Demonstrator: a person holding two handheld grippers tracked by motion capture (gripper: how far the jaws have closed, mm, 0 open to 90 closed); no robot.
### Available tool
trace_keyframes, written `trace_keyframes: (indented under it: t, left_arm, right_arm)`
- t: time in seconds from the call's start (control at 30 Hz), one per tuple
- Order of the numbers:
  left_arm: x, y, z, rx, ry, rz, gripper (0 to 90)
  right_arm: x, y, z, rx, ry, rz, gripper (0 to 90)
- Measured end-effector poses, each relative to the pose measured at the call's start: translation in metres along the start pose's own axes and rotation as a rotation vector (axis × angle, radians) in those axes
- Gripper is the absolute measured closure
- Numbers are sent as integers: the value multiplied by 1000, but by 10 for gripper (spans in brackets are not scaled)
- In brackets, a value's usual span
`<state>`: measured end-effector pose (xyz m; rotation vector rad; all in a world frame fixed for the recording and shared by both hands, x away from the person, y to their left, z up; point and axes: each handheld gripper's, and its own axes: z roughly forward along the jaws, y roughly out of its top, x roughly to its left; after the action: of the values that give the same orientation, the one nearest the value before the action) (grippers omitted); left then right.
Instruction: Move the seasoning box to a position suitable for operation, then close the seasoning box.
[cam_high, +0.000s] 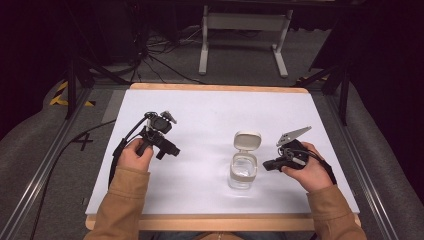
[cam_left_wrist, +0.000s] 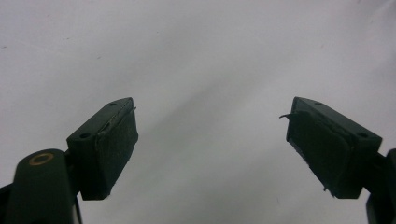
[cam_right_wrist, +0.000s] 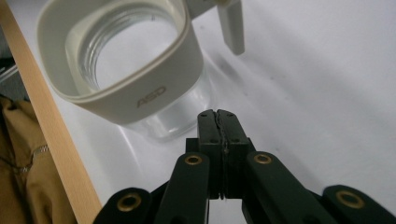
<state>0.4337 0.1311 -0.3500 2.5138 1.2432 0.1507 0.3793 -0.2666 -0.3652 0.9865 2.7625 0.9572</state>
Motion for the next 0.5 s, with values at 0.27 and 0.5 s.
trace_keyframes:
  t: [0.27, 0.5]
  left_arm:
    - [-2, -2, -2, -12, -2, -9, 166]
    - [0, -11, -4, -10, 10, -17, 166]
  right_arm:
    - [-1, 2, -13, -125, -25, 18, 900]
    - [-8, 6, -20, -238, -19, 28, 900]
